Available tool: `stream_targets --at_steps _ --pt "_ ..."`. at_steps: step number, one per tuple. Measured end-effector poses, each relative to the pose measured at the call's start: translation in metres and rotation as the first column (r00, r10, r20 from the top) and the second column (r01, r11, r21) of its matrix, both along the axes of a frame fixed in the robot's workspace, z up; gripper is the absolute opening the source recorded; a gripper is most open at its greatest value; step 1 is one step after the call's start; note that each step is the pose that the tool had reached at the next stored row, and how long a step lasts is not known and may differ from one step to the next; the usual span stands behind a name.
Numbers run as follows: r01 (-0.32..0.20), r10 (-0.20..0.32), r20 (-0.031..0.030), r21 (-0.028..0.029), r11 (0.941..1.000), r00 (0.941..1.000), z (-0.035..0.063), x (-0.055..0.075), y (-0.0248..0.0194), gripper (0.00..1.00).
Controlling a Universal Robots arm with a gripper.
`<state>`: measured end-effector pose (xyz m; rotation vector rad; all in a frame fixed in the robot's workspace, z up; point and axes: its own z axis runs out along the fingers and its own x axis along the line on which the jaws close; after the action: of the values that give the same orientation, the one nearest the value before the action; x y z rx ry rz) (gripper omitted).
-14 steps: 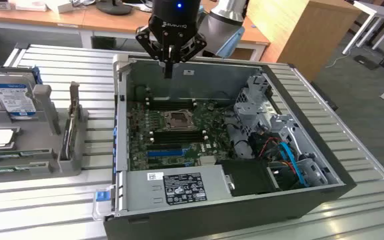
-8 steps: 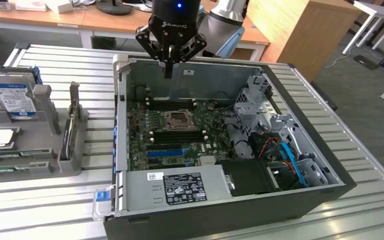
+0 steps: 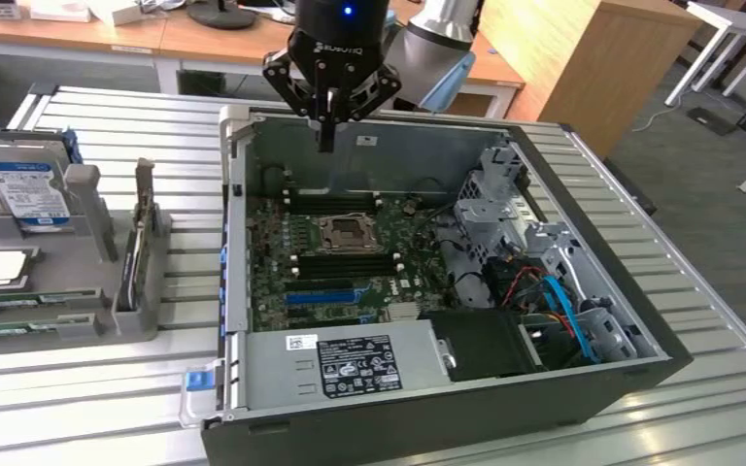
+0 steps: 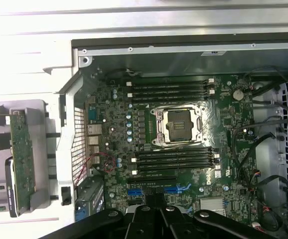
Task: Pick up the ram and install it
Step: 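Reach for the ram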
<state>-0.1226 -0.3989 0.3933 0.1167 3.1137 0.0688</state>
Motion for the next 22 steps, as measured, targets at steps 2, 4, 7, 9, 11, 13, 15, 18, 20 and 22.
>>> stream_targets --at_steps 2,4,7,9,11,13,15,18,20,22 --pt "0.000 0.000 -0.0001 -0.0001 1.0000 1.0000 0.0001 -0.002 0.0000 0.11" --pt "0.000 0.000 0.0000 0.0000 1.0000 1.0000 0.0000 -0.006 0.0000 0.11" --pt "0.000 0.000 0.0000 0.0000 1.0000 1.0000 0.0000 -0.012 0.0000 0.11" --pt "0.000 0.000 0.0000 0.0000 1.0000 1.0000 0.0000 -0.017 0.0000 0.11" --pt "0.000 0.000 0.0000 0.0000 1.0000 1.0000 0.0000 -0.022 0.0000 0.11" --pt "0.000 0.000 0.0000 0.0001 1.0000 1.0000 0.0000 -0.027 0.0000 0.11" --pt "0.000 0.000 -0.0001 0.0000 1.0000 1.0000 0.0000 -0.032 0.0000 0.11" --pt "0.000 0.000 0.0000 0.0000 1.0000 1.0000 0.0000 -0.039 0.0000 0.11" --pt "0.000 0.000 -0.0001 0.0000 1.0000 1.0000 0.0000 -0.044 0.0000 0.11" --pt "0.000 0.000 -0.0001 0.0000 1.0000 1.0000 0.0000 -0.049 0.0000 0.11"
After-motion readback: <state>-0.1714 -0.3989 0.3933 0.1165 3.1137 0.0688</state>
